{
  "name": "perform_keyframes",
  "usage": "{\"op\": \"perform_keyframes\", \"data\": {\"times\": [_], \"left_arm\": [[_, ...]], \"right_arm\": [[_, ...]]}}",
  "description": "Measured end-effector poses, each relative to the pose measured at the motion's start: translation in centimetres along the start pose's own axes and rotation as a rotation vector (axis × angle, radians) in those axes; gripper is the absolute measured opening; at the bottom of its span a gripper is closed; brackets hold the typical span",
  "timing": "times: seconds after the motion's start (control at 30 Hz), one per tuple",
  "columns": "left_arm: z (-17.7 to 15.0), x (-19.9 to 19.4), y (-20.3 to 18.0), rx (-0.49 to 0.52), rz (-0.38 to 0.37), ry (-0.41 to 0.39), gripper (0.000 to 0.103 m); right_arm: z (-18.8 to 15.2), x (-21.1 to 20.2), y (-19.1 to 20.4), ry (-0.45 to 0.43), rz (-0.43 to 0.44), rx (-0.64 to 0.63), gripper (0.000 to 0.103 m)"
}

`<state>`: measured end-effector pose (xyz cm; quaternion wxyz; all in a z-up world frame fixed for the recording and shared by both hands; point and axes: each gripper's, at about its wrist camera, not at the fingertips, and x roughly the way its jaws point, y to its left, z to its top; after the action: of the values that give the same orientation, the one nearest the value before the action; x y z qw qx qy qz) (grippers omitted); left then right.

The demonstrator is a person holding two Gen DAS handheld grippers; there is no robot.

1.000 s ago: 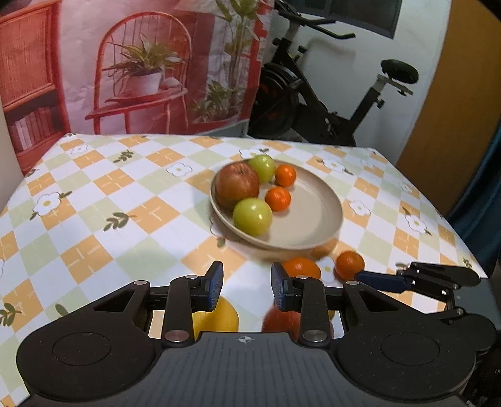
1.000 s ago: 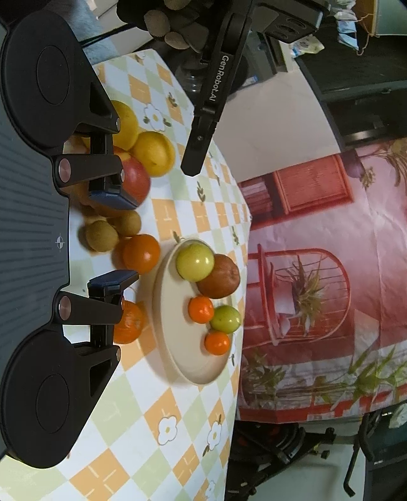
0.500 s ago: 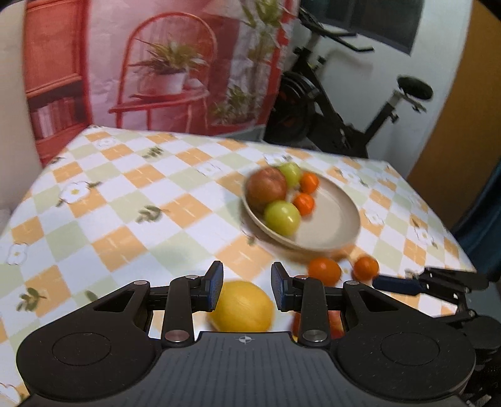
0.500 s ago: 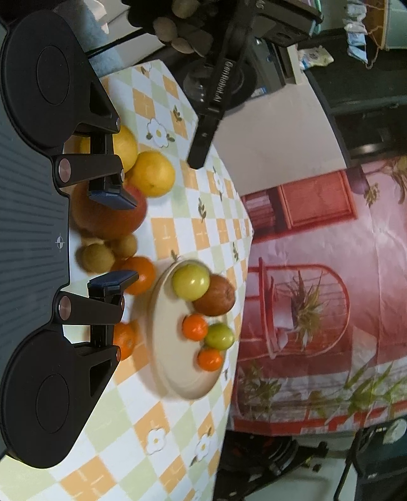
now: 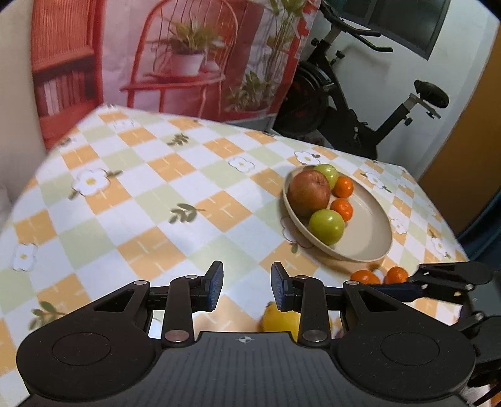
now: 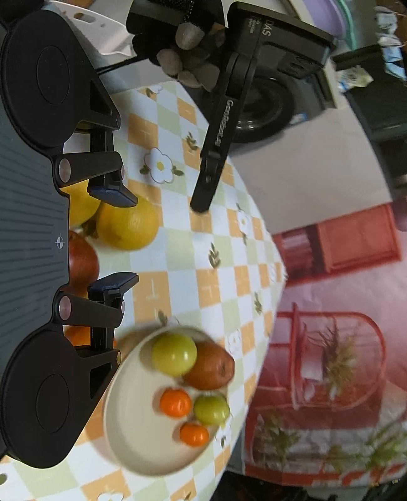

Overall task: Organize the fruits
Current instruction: 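Move the left gripper to the yellow lemon and close on it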

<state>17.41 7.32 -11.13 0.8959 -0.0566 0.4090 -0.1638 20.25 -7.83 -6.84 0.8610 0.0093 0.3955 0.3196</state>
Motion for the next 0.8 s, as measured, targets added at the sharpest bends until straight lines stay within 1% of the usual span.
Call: {"op": "perform_keyframes", "data": {"times": [0.2, 0.33, 0.43, 0.5, 0.6, 0.8], "left_arm": [[0.0, 1.7, 0.5, -0.051, -0.088, 0.040, 0.035], [-0.5, 2.6, 0.7, -0.070, -0.117, 0.078, 0.035], [-0.8, 3.3, 0.8, -0.096, -0.144, 0.105, 0.035], [-0.9, 3.5, 1.0, -0.117, -0.160, 0.117, 0.037], [-1.3, 3.7, 1.2, -0.136, -0.171, 0.132, 0.042], [-1.5, 3.9, 1.5, -0.145, -0.198, 0.158, 0.042]], "right_arm": [[1.0, 2.7, 0.6, 0.108, 0.013, 0.022, 0.043], [1.5, 3.8, 0.6, 0.155, 0.030, 0.044, 0.047], [1.8, 4.4, 0.5, 0.195, 0.046, 0.067, 0.048], [2.1, 4.8, 0.3, 0.215, 0.057, 0.087, 0.048], [2.2, 5.3, 0.4, 0.241, 0.072, 0.103, 0.048], [2.2, 5.9, 0.5, 0.268, 0.094, 0.119, 0.048]]}}
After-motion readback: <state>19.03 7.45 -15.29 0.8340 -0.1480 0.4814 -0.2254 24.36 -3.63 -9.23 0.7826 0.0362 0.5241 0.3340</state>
